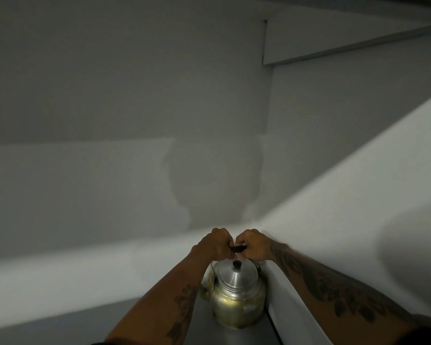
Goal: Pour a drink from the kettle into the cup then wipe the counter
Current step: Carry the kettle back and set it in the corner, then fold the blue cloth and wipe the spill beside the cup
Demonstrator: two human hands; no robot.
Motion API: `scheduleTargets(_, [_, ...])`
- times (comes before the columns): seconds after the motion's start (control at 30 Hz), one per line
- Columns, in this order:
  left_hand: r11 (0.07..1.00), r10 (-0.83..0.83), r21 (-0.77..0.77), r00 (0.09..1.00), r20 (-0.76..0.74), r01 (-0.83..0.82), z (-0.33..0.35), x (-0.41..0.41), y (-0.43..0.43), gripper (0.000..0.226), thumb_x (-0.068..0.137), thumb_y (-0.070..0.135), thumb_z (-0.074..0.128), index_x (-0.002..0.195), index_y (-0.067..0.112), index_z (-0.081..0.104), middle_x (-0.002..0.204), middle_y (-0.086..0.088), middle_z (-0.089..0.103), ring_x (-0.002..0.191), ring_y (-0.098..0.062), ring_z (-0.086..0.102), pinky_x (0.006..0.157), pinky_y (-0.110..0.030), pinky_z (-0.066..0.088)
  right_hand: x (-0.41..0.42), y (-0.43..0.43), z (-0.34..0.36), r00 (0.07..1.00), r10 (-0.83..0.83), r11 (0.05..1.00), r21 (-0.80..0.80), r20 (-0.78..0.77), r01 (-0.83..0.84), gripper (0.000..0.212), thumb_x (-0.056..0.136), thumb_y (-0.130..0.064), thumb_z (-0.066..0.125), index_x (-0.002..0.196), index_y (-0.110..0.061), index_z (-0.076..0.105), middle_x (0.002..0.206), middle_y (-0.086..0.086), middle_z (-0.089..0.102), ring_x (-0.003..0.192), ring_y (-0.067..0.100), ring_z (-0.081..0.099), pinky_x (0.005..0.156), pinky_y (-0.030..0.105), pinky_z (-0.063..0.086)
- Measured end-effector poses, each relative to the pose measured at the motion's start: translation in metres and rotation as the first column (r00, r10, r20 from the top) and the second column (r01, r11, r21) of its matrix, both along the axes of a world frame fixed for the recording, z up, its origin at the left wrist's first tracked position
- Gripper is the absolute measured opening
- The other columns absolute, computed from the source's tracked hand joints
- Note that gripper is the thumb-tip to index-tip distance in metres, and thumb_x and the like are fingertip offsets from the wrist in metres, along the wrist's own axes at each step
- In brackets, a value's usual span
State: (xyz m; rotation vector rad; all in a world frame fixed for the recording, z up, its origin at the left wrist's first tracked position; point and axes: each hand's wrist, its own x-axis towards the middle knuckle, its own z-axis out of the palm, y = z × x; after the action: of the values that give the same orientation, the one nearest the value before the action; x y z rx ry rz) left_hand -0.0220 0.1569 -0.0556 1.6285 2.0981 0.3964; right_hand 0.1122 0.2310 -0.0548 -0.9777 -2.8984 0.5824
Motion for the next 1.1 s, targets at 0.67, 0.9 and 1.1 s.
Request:
scheduleTargets(0.67, [0.998, 0.053, 0.023, 0.998, -0.040, -0.052, -0.007, -0.008, -0.044, 0.072, 0.075, 0.032, 0.079, 0.139, 0.024, 0.046, 0.140, -0.005, 0.050, 0.128, -0.025, 0.048, 0.107, -0.040, 0.042, 0.004, -0.030, 0.013, 0.999, -0.034, 0.999, -0.017, 0.024, 0.035, 0.053, 0.073, -0.027, 0.074, 0.123, -0.018, 0.056, 0.117, 0.001, 0.057, 0.107, 0.018, 0.053, 0.090, 0.029, 0.045])
scheduleTargets(0.9, [0.914, 0.352, 0.257, 0.930, -0.110, -0.315, -0.001, -0.024, -0.212, 0.067, 0.086, 0.034, 0.066, 0.146, 0.028, 0.036, 0.152, 0.000, 0.039, 0.136, -0.023, 0.042, 0.107, -0.041, 0.039, -0.037, -0.131, 0.013, 0.966, 0.179, 0.983, 0.076, -0.187, -0.167, 0.056, 0.088, -0.039, 0.059, 0.140, -0.025, 0.042, 0.148, -0.001, 0.042, 0.136, 0.021, 0.036, 0.114, 0.036, 0.027])
scheduleTargets(1.1, [0.810, 0.554, 0.331, 0.816, -0.165, -0.483, -0.015, -0.048, -0.336, 0.076, 0.090, 0.034, 0.063, 0.152, 0.021, 0.022, 0.160, -0.009, 0.024, 0.147, -0.028, 0.023, 0.117, -0.044, 0.029, -0.094, -0.228, 0.002, 0.916, 0.338, 0.938, 0.151, -0.216, -0.311, 0.060, 0.094, -0.045, 0.048, 0.147, -0.026, 0.029, 0.156, 0.000, 0.029, 0.143, 0.021, 0.025, 0.117, 0.039, 0.018])
